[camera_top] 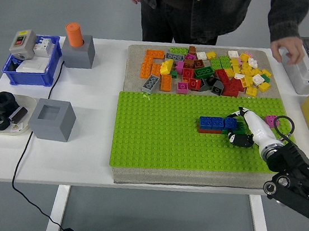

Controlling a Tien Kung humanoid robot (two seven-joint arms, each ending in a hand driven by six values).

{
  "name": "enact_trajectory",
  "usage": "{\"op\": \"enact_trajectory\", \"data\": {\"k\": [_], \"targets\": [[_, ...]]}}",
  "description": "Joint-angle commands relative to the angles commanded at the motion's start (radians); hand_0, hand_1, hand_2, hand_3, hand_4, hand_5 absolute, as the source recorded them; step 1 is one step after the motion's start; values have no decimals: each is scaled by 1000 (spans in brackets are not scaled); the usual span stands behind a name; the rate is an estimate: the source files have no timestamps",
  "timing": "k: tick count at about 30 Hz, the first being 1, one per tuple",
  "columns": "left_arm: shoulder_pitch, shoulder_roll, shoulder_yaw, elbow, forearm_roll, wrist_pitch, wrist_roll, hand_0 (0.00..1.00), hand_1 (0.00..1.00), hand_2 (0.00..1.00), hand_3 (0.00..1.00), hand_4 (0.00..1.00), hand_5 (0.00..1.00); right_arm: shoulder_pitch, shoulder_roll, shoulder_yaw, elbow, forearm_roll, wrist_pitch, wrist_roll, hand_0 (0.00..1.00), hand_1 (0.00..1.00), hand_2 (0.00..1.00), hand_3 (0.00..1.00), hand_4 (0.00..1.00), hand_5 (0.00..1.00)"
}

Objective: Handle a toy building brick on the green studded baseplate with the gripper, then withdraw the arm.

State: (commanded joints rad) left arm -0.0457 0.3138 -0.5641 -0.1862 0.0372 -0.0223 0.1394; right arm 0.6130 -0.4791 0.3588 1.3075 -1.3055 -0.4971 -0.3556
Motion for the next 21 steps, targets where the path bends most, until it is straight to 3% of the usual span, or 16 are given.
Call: {"op": "enact_trajectory", "data": {"k": [21], "targets": [[-2, 3, 1, 0, -2, -1, -2, 848, 892, 852, 631, 911, 433, 21, 4, -23, -14, 12, -3, 12, 998, 998, 991, 574, 561, 2]]}}
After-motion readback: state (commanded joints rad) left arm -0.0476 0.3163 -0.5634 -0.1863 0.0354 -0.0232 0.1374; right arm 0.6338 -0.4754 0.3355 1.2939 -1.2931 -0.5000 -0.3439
